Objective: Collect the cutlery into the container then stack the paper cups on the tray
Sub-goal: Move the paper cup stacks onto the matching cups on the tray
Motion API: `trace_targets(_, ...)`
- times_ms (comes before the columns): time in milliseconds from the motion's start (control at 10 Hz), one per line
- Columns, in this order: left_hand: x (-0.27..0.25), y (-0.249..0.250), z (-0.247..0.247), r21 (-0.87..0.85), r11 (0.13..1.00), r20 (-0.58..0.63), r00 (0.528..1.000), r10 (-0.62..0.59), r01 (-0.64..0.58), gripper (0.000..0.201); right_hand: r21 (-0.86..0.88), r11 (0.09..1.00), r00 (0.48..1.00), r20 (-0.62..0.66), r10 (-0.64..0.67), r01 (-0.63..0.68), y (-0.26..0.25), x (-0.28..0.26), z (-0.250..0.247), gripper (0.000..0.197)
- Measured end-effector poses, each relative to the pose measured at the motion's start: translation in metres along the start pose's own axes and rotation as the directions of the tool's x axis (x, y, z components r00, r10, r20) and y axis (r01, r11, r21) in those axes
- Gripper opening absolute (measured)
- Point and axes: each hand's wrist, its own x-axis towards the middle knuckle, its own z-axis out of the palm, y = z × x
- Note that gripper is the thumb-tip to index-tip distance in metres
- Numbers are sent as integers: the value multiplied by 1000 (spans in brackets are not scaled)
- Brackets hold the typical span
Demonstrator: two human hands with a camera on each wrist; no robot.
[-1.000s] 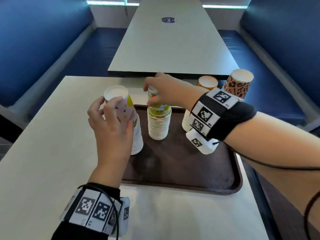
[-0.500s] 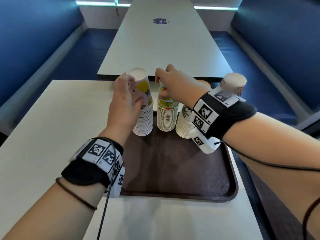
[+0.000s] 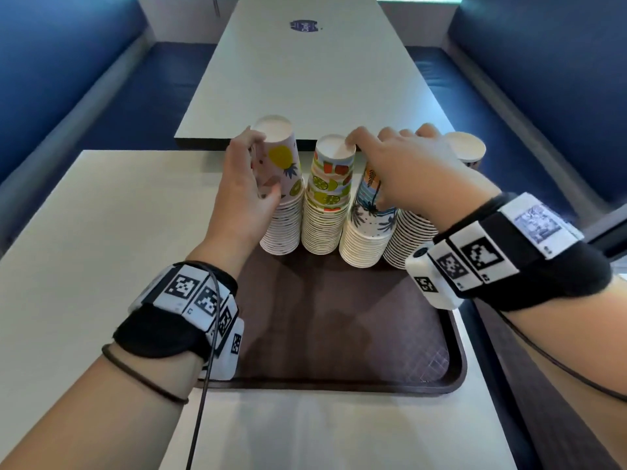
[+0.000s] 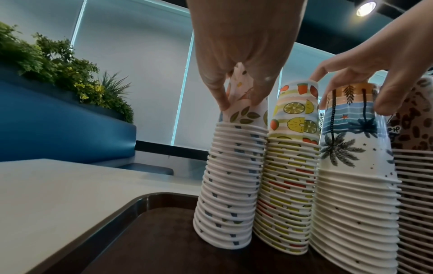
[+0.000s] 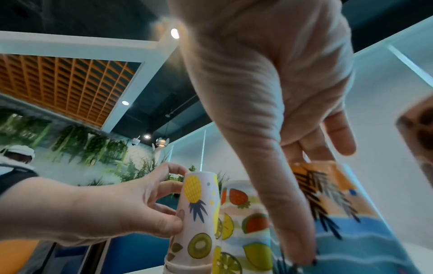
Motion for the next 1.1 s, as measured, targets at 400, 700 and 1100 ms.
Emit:
trace_targets(400,-3,-1,-1,7,1000,-23,1000,-16,16,61,98,995,993,-106,45,-35,8,12,10,88)
trace_targets(700,-19,-9,-10,128,992,26,1000,0,-3,87,216,935,957,-8,289,-280,44,-33,6,99)
trace_targets(1100,-19,12,-11,205,979,16,1000,-3,0,81,450,856,938,-101,333,-255,54,-37,25,81)
